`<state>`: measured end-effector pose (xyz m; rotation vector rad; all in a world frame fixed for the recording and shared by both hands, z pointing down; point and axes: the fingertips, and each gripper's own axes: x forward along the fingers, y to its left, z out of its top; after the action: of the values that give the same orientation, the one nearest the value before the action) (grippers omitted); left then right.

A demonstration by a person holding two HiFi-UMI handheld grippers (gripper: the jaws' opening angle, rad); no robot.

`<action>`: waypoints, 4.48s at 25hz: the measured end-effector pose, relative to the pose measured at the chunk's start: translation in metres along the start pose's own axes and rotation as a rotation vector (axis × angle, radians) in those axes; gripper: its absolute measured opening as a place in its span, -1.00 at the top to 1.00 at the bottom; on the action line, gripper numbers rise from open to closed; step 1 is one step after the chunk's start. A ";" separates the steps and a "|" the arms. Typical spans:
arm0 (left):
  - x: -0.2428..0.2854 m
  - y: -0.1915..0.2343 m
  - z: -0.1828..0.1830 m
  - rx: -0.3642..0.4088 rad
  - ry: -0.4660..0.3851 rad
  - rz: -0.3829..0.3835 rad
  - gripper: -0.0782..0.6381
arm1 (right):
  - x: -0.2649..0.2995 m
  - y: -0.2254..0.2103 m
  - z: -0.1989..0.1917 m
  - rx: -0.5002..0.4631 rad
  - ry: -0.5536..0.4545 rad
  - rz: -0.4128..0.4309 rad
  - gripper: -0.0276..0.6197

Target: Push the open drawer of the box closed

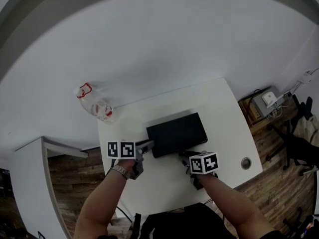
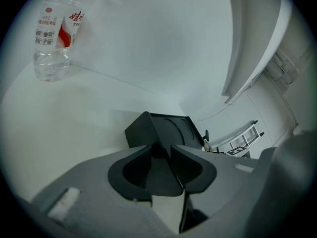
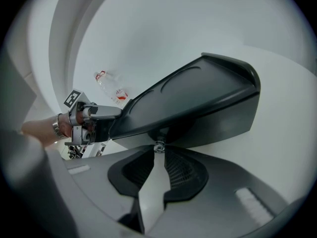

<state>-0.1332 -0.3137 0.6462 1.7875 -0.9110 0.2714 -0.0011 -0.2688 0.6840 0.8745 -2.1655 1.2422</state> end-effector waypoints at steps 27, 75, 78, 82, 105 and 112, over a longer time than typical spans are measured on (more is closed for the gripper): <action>-0.055 -0.017 -0.033 -0.146 -0.279 -0.005 0.48 | -0.063 0.009 -0.020 0.042 -0.016 0.252 0.91; -0.214 -0.170 -0.317 -0.084 -0.288 -0.425 0.78 | -0.238 0.202 -0.216 0.229 -0.340 0.522 0.91; -0.214 -0.177 -0.315 -0.084 -0.279 -0.444 0.78 | -0.242 0.201 -0.220 0.247 -0.350 0.513 0.91; -0.216 -0.175 -0.316 -0.110 -0.290 -0.448 0.78 | -0.245 0.196 -0.224 0.276 -0.365 0.502 0.91; -0.215 -0.176 -0.328 -0.145 -0.302 -0.431 0.78 | -0.254 0.195 -0.233 0.263 -0.352 0.518 0.91; -0.209 -0.179 -0.330 -0.146 -0.288 -0.437 0.78 | -0.257 0.191 -0.235 0.271 -0.363 0.517 0.91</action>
<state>-0.0743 0.0975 0.5356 1.8621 -0.6901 -0.3309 0.0554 0.0834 0.5099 0.7045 -2.6660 1.7715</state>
